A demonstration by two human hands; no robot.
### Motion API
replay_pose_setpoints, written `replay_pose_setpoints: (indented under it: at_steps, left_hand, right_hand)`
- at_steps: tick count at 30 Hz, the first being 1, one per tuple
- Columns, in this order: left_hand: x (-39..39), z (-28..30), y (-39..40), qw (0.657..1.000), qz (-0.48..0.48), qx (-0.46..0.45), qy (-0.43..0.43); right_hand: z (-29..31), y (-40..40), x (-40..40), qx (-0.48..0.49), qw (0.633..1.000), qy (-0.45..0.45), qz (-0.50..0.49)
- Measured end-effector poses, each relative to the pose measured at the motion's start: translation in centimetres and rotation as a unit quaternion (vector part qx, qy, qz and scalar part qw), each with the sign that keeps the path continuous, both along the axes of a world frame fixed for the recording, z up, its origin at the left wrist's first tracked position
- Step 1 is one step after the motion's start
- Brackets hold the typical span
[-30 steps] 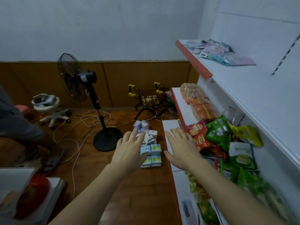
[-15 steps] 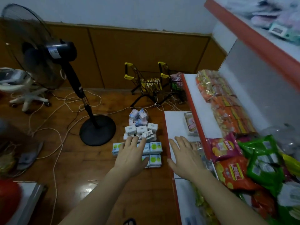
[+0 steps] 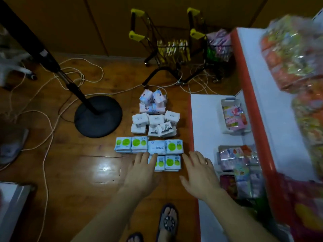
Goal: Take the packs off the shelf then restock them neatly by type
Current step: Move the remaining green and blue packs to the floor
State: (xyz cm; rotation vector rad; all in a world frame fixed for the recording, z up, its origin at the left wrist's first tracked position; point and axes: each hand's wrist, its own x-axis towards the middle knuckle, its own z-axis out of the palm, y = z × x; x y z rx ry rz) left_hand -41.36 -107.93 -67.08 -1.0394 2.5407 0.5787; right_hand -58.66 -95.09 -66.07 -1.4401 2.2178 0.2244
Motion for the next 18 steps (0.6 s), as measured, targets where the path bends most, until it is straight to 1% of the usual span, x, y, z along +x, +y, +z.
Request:
replay_pose_setpoints:
  at_steps: [3, 10, 18]
  left_hand:
    - [-1.3, -5.4, -0.4, 1.000, 0.014, 0.018, -0.017]
    - [-2.9, -19.3, -1.6, 0.996, 0.001, 0.066, -0.053]
    - [-2.5, -35.5, -1.4, 0.992, -0.025, 0.079, -0.094]
  right_hand:
    - [-6.0, -0.5, -1.5, 0.023, 1.000, -0.013, 0.003]
    - [-20.3, -1.7, -2.1, 0.090, 0.995, -0.035, 0.016]
    - [-35.1, -3.0, -2.0, 0.128, 0.991, -0.037, 0.030]
